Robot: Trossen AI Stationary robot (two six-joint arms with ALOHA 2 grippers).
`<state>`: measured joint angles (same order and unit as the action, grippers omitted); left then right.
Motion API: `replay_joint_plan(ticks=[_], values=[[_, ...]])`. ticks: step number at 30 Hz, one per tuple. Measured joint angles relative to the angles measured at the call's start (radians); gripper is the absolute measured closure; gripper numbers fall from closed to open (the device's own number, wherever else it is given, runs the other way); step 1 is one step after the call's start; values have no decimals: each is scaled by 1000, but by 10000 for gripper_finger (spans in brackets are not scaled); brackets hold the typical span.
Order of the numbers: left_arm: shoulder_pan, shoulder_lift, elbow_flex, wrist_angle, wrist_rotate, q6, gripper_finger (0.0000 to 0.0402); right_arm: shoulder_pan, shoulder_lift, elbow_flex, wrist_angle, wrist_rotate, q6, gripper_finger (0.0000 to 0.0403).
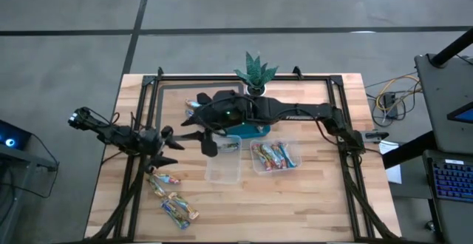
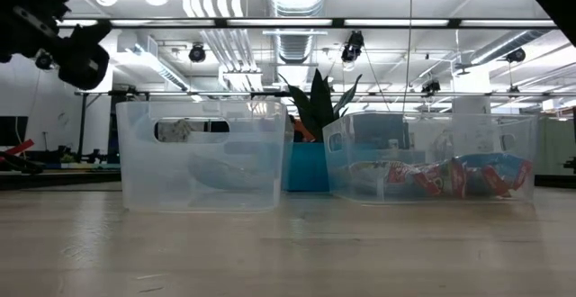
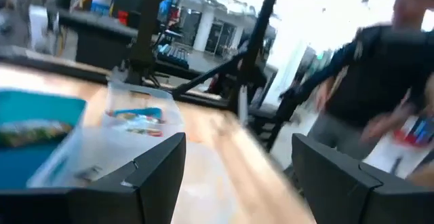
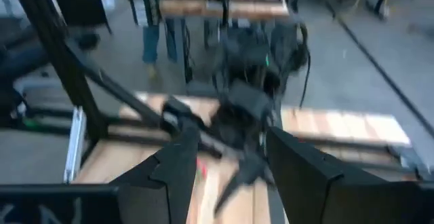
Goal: Pick and place Granola Bars by type
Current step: Put the red granola bar into the right transparent bin
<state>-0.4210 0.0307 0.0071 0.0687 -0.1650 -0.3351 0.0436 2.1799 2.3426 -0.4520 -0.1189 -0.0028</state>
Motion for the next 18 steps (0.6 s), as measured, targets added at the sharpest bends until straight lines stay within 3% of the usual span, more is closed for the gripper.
replay_joint_plan(ticks=[4,9,15,18], values=[[0,0,0,22,2,-187,152,0,0,-43,195,-19,19,234],[0,0,0,28,3,-217,152,-1,2,-112,374,-20,46,234],[0,0,0,48,6,-224,152,-19,-28,-127,101,-14,-17,240],[0,0,0,50,6,-222,152,-27,-71,-148,73,-17,-40,248]])
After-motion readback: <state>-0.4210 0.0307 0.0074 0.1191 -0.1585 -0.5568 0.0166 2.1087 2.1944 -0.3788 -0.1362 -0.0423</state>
